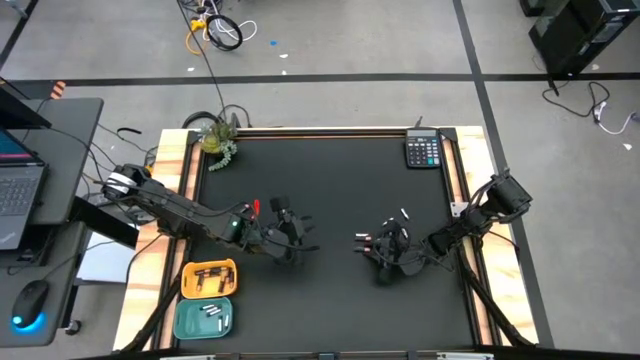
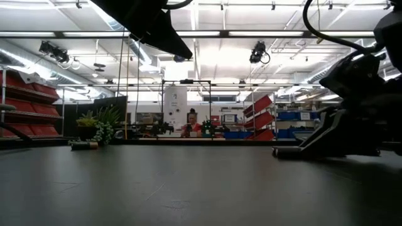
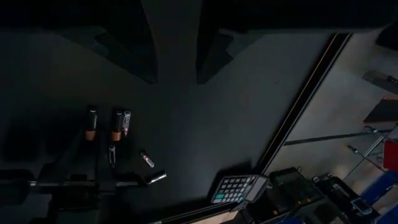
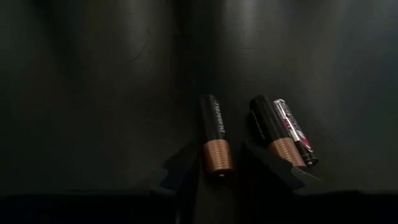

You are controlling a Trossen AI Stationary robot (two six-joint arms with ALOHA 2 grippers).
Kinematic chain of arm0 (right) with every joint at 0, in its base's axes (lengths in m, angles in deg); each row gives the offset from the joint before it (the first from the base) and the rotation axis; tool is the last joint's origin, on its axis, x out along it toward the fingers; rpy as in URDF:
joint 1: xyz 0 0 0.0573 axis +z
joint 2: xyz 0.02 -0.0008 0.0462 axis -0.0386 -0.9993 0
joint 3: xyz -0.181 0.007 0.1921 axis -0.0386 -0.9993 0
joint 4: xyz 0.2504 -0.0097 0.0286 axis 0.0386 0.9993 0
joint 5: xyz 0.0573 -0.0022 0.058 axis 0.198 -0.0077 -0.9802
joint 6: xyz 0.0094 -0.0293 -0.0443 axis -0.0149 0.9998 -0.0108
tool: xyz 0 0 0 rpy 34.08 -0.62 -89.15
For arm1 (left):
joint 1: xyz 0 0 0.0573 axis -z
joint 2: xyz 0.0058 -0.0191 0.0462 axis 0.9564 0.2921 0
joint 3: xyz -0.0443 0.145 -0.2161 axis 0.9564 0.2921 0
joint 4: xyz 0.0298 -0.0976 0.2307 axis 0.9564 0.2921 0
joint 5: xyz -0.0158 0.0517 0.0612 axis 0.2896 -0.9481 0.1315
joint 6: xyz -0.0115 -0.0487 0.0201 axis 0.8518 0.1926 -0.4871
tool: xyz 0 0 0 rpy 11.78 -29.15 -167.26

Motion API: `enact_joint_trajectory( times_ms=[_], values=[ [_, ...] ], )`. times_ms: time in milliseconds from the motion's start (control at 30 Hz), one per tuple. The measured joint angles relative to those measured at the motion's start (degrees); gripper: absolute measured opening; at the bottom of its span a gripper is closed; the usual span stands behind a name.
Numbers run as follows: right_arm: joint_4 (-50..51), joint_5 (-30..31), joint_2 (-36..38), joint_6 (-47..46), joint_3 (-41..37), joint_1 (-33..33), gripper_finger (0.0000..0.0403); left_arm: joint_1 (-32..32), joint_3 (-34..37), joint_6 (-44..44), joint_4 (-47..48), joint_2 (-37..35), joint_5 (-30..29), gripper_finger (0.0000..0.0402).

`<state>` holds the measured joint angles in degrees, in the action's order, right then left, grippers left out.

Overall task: Sort batteries
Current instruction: Put the bottom black battery into the yellow bin

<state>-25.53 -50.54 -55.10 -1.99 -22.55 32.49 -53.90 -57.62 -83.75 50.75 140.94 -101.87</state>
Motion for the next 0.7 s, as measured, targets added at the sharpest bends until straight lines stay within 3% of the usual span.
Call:
enact_joint_trajectory(
  times_ms=[267,500,700],
  values=[
    [4.23,-0.47,0.17,0.35,0.91,-0.01,0.0056,-0.01,0.00,0.09,0.04,-0.02,1.78,0.0122],
    [3.98,0.31,-0.14,4.07,2.19,0.03,0.0056,-0.01,0.00,-1.35,-0.35,0.53,15.63,0.0122],
    [-4.75,-0.76,2.01,14.12,2.89,-0.26,0.0056,0.13,0.00,-1.66,-3.40,4.86,17.48,0.0152]
  ],
)
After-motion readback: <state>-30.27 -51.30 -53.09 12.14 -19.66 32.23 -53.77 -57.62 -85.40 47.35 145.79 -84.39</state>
